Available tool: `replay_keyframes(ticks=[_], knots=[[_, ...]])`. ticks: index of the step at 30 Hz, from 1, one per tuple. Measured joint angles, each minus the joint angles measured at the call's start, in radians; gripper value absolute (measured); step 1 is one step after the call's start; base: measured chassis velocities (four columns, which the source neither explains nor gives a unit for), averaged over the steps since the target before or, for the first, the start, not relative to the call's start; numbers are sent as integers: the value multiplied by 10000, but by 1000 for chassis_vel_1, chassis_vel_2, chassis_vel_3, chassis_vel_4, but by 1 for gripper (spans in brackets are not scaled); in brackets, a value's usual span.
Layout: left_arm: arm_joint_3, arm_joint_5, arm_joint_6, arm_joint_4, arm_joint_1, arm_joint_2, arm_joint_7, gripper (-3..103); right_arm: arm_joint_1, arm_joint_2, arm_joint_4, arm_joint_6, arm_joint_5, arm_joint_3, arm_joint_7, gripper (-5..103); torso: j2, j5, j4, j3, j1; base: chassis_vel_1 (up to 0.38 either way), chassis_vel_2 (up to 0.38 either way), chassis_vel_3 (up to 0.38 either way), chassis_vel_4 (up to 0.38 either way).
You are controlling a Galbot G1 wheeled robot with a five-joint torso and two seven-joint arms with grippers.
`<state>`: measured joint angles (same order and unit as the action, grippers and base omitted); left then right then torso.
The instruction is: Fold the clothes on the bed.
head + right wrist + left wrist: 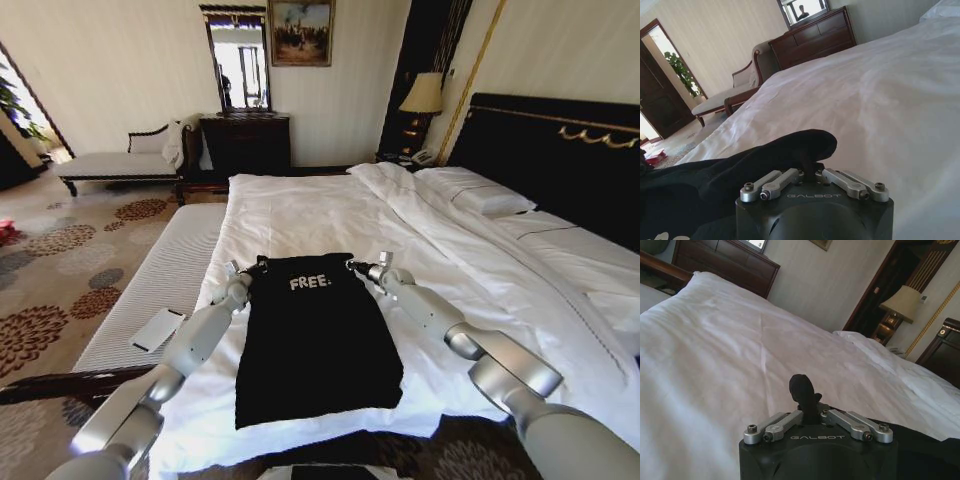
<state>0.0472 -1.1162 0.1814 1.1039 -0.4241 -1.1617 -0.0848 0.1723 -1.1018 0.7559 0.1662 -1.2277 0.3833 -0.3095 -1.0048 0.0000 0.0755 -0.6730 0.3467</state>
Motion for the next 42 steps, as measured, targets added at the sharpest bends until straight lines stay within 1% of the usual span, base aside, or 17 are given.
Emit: replay_keyframes(ticks=[3, 4, 5, 7, 9, 10, 13, 15, 20, 28, 31, 35, 38, 41, 42], knots=[[79, -1, -21, -236, 424, -129, -20, 3, -256, -48, -35, -150, 178, 88, 67, 3, 0, -1, -3, 0, 0, 0, 0, 0, 0], [167, -21, -52, -442, 786, -226, -16, 3, -470, -208, -245, -241, 232, 187, 96, 3, 0, 0, 0, 0, 0, 0, 0, 0, 0], [167, -21, -52, -442, 786, -226, -16, 3, -470, -208, -245, -241, 232, 187, 96, 3, 0, 0, 0, 0, 0, 0, 0, 0, 0], [294, -35, -87, -732, 1144, -301, 30, 3, -719, -437, -563, -378, 311, 311, 101, 3, 0, 0, -1, 0, 1, 0, 0, 0, 0], [503, -42, -155, -1202, 1586, -397, 139, 3, -984, -707, -913, -479, 370, 454, 101, 3, 1, 0, -5, 0, 2, 0, 0, 0, 0], [503, -42, -155, -1202, 1586, -397, 139, 3, -984, -707, -913, -479, 370, 454, 101, 3, 1, 0, -5, 0, 2, 0, 0, 0, 0], [836, -59, -257, -1980, 2213, -604, 335, 3, -1276, -1058, -1436, -538, 487, 562, 94, 3, 1, -2, -5, -1, 2, 0, 0, 0, 0], [889, -67, -268, -2105, 2323, -651, 371, 3, -1307, -1104, -1510, -546, 511, 564, 91, 3, 0, -1, -6, -1, 2, 0, 0, 0, 0], [1150, -101, -351, -3027, 3099, -1102, 605, 3, -1454, -1382, -1935, -796, 770, 333, 125, 3, 0, 1, 1, 0, 2, 0, 0, 0, 0], [1332, -50, -502, -3802, 3635, -1362, 843, 3, -1623, -1440, -2204, -1078, 1094, 27, 200, 3, 0, 0, -3, 1, 2, 0, 0, 0, 0], [1504, -48, -598, -4059, 3890, -1422, 948, 3, -1817, -1600, -2473, -1149, 1255, -23, 204, 3, 1, 1, -1, 1, 2, 0, 0, 0, 0], [1529, -59, -658, -4109, 3976, -1426, 975, 3, -1948, -1784, -2655, -1251, 1364, -31, 214, 3, 1, -1, -1, 0, 2, 0, 0, 0, 0], [1497, -64, -659, -3920, 3968, -1296, 959, 3, -1952, -1837, -2591, -1318, 1433, -49, 290, 3, 0, 0, -3, 0, 2, 0, 0, 0, 0], [1514, -68, -645, -3299, 3730, -935, 858, 3, -1822, -1699, -2250, -1347, 1443, -128, 387, 3, -1, 0, -6, 2, 2, 0, 0, 0, 0], [1556, -43, -634, -2833, 3476, -688, 782, 3, -1639, -1529, -1968, -1379, 1480, -194, 412, 3, -1, -2, -6, 1, 0, 0, 0, 0, 0]])
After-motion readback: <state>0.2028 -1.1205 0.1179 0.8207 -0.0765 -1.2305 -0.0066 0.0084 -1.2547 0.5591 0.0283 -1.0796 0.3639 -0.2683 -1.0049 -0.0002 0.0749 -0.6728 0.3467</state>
